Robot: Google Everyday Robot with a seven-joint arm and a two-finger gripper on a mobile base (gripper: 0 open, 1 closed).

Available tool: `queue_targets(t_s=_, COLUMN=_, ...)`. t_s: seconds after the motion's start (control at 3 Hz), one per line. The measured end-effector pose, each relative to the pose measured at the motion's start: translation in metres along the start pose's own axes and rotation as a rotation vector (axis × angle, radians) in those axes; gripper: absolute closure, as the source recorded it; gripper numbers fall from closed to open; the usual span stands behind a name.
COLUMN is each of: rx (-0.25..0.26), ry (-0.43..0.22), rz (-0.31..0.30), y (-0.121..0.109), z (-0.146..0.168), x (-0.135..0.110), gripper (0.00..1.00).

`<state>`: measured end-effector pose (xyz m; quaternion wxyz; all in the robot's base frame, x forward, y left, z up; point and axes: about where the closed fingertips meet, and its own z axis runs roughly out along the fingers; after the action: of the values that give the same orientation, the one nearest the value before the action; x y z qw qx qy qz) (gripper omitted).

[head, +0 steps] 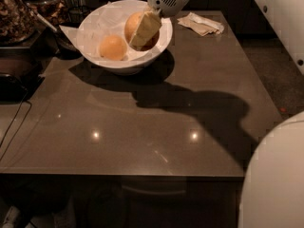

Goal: Pick orange from white bowl

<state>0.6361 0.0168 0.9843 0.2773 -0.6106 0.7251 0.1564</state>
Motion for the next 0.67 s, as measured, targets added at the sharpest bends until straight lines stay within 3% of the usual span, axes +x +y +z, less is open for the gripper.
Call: queue_targets(t_s=0.67, rx=-0.012, ry=-0.061, rz=0.022, y=0.049, z=-0.012, x=0.006, gripper=1.0)
